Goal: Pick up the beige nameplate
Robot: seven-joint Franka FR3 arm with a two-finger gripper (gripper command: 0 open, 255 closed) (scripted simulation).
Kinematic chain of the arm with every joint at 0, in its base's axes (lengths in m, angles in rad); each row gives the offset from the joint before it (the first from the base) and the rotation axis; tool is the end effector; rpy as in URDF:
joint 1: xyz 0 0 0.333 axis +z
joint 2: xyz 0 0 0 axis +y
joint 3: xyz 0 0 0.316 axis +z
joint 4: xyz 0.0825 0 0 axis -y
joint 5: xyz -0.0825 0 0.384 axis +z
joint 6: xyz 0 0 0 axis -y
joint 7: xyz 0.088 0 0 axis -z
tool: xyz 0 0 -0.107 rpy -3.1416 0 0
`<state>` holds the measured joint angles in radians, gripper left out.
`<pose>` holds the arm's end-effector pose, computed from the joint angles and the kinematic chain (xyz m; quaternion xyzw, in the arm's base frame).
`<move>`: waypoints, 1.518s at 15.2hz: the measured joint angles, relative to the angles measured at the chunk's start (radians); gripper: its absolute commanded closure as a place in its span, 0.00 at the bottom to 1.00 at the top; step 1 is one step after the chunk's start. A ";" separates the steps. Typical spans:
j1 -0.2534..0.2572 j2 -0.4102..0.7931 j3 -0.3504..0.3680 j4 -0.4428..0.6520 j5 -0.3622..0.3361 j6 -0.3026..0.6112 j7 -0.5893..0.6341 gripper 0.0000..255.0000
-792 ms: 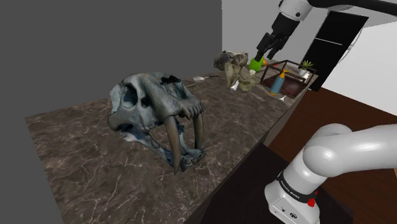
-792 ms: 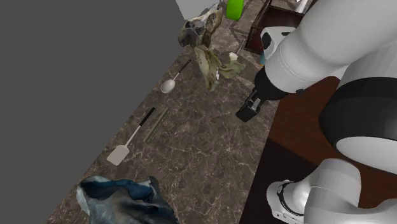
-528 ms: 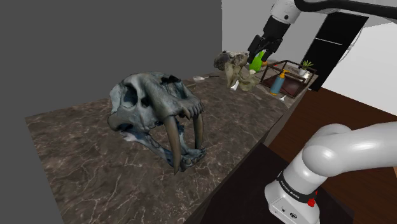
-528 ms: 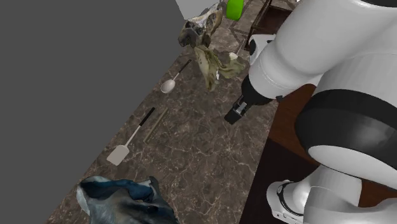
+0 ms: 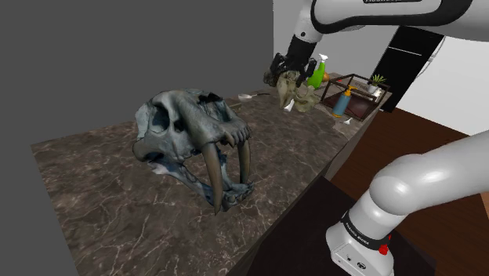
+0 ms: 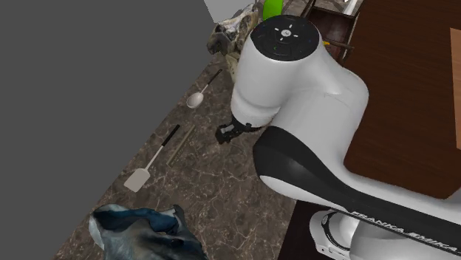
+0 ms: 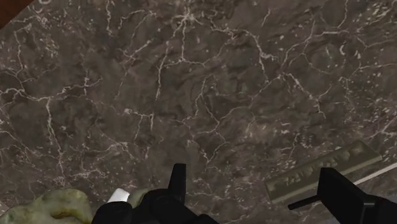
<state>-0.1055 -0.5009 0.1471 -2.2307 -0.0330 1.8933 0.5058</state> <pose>0.4177 0.0247 0.5769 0.9684 -0.2311 0.0898 0.0286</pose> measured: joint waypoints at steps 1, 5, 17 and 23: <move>-0.009 0.034 0.019 0.010 0.001 0.017 0.055 0.00; -0.050 0.199 0.075 0.094 -0.013 0.070 0.263 0.00; -0.085 0.698 0.105 0.453 -0.110 0.120 0.840 0.00; -0.075 0.815 0.083 0.525 -0.124 0.148 0.958 0.00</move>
<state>-0.1808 0.3141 0.2304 -1.7062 -0.1568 2.0418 1.4633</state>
